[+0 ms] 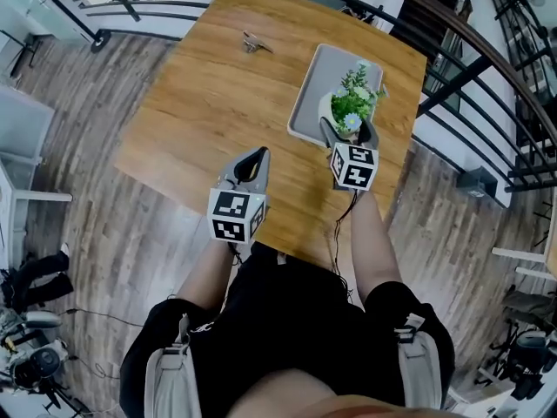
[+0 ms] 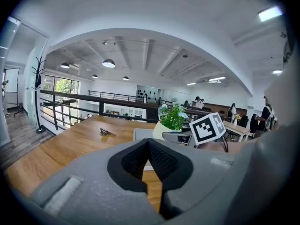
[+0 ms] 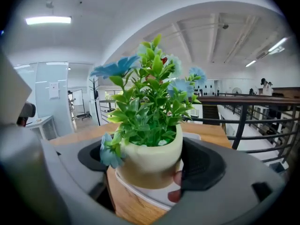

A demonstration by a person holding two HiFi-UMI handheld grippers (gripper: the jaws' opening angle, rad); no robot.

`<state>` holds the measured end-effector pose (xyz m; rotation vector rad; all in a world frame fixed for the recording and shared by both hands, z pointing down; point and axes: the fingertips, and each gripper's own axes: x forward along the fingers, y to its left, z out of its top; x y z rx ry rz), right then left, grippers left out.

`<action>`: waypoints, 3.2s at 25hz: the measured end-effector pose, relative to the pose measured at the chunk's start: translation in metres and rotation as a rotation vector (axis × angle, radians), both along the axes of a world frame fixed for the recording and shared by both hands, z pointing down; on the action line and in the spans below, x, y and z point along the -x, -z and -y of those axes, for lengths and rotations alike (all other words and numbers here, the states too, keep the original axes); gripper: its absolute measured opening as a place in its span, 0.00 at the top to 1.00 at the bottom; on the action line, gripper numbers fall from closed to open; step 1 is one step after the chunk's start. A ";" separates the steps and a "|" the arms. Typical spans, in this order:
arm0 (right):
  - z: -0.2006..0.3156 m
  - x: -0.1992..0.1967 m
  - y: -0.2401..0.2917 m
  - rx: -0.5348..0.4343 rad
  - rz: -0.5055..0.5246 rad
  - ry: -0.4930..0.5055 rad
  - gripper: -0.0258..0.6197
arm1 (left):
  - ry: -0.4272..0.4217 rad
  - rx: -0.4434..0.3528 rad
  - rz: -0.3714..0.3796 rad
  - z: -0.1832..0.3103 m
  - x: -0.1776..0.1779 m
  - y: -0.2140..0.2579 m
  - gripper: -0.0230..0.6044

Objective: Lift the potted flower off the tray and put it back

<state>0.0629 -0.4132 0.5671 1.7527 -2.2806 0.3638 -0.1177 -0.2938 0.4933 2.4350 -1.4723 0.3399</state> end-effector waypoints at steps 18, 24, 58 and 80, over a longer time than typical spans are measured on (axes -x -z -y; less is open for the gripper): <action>-0.110 -0.080 0.170 -0.301 0.024 -0.227 0.27 | -0.180 -0.149 -0.046 0.000 -0.069 0.067 0.94; -0.142 -0.113 0.158 -0.294 -0.001 -0.316 0.27 | -0.253 -0.165 -0.054 -0.003 -0.097 0.074 0.94; -0.140 -0.117 0.143 -0.278 0.044 -0.263 0.27 | -0.171 -0.160 -0.016 -0.020 -0.090 0.067 0.94; -0.018 -0.054 0.018 -0.060 0.053 -0.066 0.28 | 0.188 0.007 0.105 -0.032 0.027 0.003 0.94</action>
